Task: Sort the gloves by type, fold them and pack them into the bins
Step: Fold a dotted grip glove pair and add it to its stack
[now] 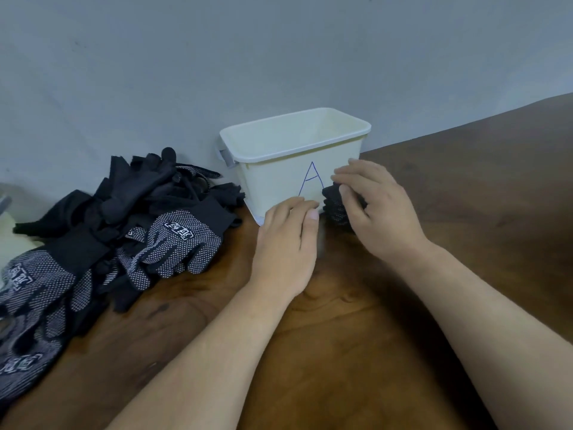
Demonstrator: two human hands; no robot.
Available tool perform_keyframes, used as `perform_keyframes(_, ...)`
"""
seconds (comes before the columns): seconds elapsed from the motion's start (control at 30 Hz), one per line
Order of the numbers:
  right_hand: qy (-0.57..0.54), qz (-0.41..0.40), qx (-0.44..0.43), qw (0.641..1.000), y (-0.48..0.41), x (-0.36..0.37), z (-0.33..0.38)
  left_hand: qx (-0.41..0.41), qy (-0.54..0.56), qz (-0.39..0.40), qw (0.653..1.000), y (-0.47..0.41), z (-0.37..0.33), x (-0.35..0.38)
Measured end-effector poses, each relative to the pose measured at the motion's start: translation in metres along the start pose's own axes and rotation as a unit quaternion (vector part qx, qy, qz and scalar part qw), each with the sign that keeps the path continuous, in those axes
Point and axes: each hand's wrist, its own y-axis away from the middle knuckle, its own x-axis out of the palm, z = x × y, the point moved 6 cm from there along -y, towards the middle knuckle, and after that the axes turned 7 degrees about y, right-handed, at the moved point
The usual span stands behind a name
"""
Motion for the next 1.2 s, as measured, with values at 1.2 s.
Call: perform_keyframes(1.2, 0.003, 0.066, -0.093, 0.993, 0.019, 0.115, 0.168, -0.107, -0.116, -0.016, 0.987, 0.171, 0.109, -0.234)
